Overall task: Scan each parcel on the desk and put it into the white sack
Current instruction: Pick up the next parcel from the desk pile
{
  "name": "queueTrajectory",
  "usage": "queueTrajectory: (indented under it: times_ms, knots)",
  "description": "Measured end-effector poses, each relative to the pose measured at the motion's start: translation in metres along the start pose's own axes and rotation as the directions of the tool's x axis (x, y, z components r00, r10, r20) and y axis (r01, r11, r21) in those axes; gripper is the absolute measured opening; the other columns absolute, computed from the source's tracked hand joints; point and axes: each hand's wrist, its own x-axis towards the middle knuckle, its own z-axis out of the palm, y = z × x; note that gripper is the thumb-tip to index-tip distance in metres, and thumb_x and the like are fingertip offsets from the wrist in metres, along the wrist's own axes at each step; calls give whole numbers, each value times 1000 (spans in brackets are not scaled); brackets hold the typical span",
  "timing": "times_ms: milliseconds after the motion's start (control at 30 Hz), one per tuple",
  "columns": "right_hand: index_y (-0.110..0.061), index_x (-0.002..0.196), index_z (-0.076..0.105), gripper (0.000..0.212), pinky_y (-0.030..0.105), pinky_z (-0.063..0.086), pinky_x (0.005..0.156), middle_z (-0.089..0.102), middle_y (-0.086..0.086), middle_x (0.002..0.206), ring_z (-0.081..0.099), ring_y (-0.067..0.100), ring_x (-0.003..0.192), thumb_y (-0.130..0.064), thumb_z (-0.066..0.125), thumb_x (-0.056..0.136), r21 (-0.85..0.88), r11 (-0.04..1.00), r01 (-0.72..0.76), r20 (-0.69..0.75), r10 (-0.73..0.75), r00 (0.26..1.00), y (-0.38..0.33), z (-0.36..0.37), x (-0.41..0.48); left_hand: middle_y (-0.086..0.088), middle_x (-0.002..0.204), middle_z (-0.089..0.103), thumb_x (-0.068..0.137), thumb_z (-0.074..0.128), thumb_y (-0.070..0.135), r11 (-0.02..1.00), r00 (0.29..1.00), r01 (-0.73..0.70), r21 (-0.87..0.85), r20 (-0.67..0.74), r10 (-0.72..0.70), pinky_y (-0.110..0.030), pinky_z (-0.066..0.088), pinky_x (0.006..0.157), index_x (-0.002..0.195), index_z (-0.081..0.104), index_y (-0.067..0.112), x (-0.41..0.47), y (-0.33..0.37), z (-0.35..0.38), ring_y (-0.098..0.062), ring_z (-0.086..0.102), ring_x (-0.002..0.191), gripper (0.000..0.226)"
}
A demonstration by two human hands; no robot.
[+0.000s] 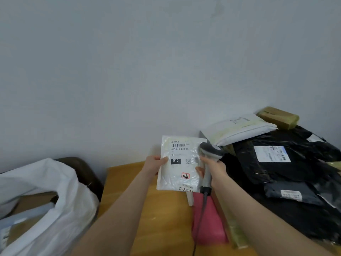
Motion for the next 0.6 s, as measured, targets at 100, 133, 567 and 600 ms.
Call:
queueTrajectory:
  times_ms: [100,133,567,600]
  knots:
    - [3,101,62,32,32,52,59,66,13,76,64,23,61,-16,77,79,-140,988,61,-47,-68,997,17,28,-4,-15,100,70,86,66,5,1000,998,4,20,-60,-3,-43,55,84,108,65,-4,9,-15,-35,-29,68,90,24]
    - [2,99,62,30,31,52,58,67,13,76,65,22,58,-16,76,79,-154,986,69,-39,-76,996,21,36,-8,-16,100,71,86,66,5,1000,997,10,23,-76,-8,-46,55,86,109,65,-3,11,-20,-46,-31,69,91,24]
    - [-1,78,63,5,25,40,43,57,5,49,47,13,39,-1,62,83,-335,937,97,156,-46,987,67,109,-86,-12,98,72,84,70,11,997,972,70,-36,-221,-76,-49,55,86,108,68,3,31,-58,-106,-29,69,89,26]
    - [-2,72,62,12,25,39,44,56,4,48,46,14,39,0,61,83,-347,933,98,169,-41,985,69,112,-89,-11,97,72,84,69,11,997,970,73,-34,-230,-79,-49,55,86,107,69,4,30,-59,-108,-29,69,89,24]
